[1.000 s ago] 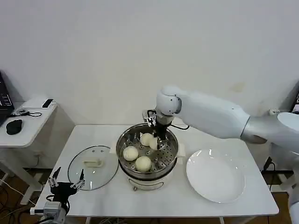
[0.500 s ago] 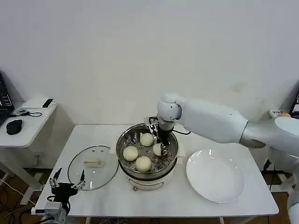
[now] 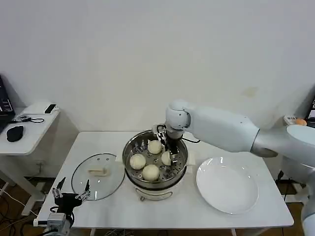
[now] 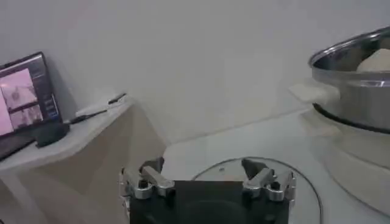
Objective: Take steamed baozi put them in steamer then cover it.
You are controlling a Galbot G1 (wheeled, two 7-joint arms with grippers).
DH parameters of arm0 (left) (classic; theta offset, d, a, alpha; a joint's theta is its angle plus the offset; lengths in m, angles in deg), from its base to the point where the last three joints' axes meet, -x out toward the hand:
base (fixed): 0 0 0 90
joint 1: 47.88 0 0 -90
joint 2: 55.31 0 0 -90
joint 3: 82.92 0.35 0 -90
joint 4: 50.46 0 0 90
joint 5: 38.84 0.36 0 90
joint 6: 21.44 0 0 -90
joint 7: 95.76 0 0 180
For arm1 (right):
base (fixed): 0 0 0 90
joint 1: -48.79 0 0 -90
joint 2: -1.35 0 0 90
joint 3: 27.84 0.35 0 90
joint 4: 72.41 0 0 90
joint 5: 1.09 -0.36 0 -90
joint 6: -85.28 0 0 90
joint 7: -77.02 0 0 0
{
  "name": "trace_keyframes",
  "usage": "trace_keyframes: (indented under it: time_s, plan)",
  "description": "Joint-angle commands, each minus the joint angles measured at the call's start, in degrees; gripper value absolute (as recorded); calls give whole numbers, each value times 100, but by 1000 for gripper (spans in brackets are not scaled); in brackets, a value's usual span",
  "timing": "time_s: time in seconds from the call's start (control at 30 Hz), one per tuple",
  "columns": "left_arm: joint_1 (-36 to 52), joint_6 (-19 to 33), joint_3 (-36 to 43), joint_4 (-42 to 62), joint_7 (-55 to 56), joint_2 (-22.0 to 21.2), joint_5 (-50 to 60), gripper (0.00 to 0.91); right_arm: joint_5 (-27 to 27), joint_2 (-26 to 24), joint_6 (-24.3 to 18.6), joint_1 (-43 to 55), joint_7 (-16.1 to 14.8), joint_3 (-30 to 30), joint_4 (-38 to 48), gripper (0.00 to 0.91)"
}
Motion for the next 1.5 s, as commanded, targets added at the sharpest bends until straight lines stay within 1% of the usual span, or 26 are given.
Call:
trace_keyframes:
  time_s: [0.03, 0.13, 0.17, 0.23, 0.27, 0.3, 0.33, 0.37, 0.4, 0.5, 0.63, 0.67, 0.7, 0.73, 0.77, 0.83, 0.87, 0.93, 0.97, 1.03, 1.07, 1.1, 1.13, 1.17, 1.33, 1.5]
  plan:
    - [20, -10, 6, -7, -18, -9, 8, 907, -231, -182, -68, 139, 88, 141, -155, 907]
    - [18, -13, 1, -3, -42, 2, 15, 907, -437, -523, -139, 277, 71, 386, -332, 907]
    - [15, -11, -7, 9, -39, 10, 16, 907, -475, -757, -173, 302, 57, 643, -421, 907]
    - [7, -8, -41, 24, -50, 28, 11, 907, -547, -1083, -271, 253, 223, 1081, -572, 907]
    - [7, -3, -53, 28, -58, 34, 9, 907, -640, -1188, -315, 180, 413, 1293, -617, 907]
    - [3, -9, -63, 20, -68, 45, 4, 907, -945, -1451, -453, -15, 792, 1745, -730, 907]
    - [3, -7, -61, 16, -81, 56, 7, 907, -1164, -1541, -539, -158, 1171, 2110, -771, 907]
    - [6, 8, -60, 17, -122, 58, 3, 907, -1262, -1568, -599, -259, 1405, 2286, -786, 907]
    - [8, 82, -51, 9, -186, 60, -18, 907, -1462, -1683, -767, -370, 1698, 2726, -841, 907]
    - [12, 156, 25, -5, -177, 64, -141, 907, -1575, -1811, -1080, -579, 2409, 3297, -953, 907]
    - [-51, 194, 72, -91, -133, 43, -195, 907, -2048, -2075, -1128, -1258, 3481, 4457, -1328, 907]
    - [-77, 161, 80, -115, -168, 58, -193, 907, -2310, -2198, -1171, -1433, 3742, 4724, -1444, 907]
    - [-104, 153, 89, -126, -187, 76, -170, 907, -2430, -2263, -1181, -1661, 3875, 4816, -1539, 907]
    - [-119, 164, 97, -127, -188, 94, -162, 907, -2618, -2430, -1237, -2053, 4205, 5182, -1734, 907]
    - [-129, 165, 94, -129, -188, 94, -165, 907, -2865, -2587, -1380, -2364, 4498, 5333, -1915, 907]
    - [-141, 189, 90, -139, -172, 96, -179, 907, -3096, -2897, -1672, -2818, 5097, 5566, -2197, 907]
    - [-146, 222, 89, -147, -155, 94, -199, 907, -3231, -3044, -1918, -3334, 5413, 5847, -2369, 907]
    - [-141, 284, 94, -129, -127, 85, -206, 907, -3302, -3080, -1990, -3726, 5508, 6205, -2476, 907]
    - [-136, 291, 101, -121, -101, 77, -212, 907, -3341, -3077, -1942, -4502, 5590, 6790, -2682, 907]
    - [-136, 292, 120, -102, -75, 65, -223, 907, -3465, -3095, -2042, -5196, 5763, 7250, -2887, 907]
    - [-137, 294, 136, -92, -61, 59, -216, 907, -3503, -3093, -2213, -5565, 5870, 7677, -3020, 907]
    - [-137, 296, 142, -94, -57, 54, -218, 907, -3493, -3066, -2250, -5894, 5897, 7872, -3111, 907]
    - [-139, 298, 155, -97, -46, 37, -215, 907, -3445, -2973, -2281, -6384, 5900, 8316, -3253, 907]
    - [-139, 299, 160, -99, -44, 27, -214, 907, -3418, -2864, -2350, -6963, 5902, 8603, -3349, 907]
    - [-164, 324, 182, -140, -27, -2, -212, 907, -3155, -2130, -2712, -8515, 5971, 9645, -3591, 907]
    - [-183, 335, 188, -136, 17, 16, -202, 907, -2920, -1325, -3159, -9666, 5999, 10219, -3582, 907]
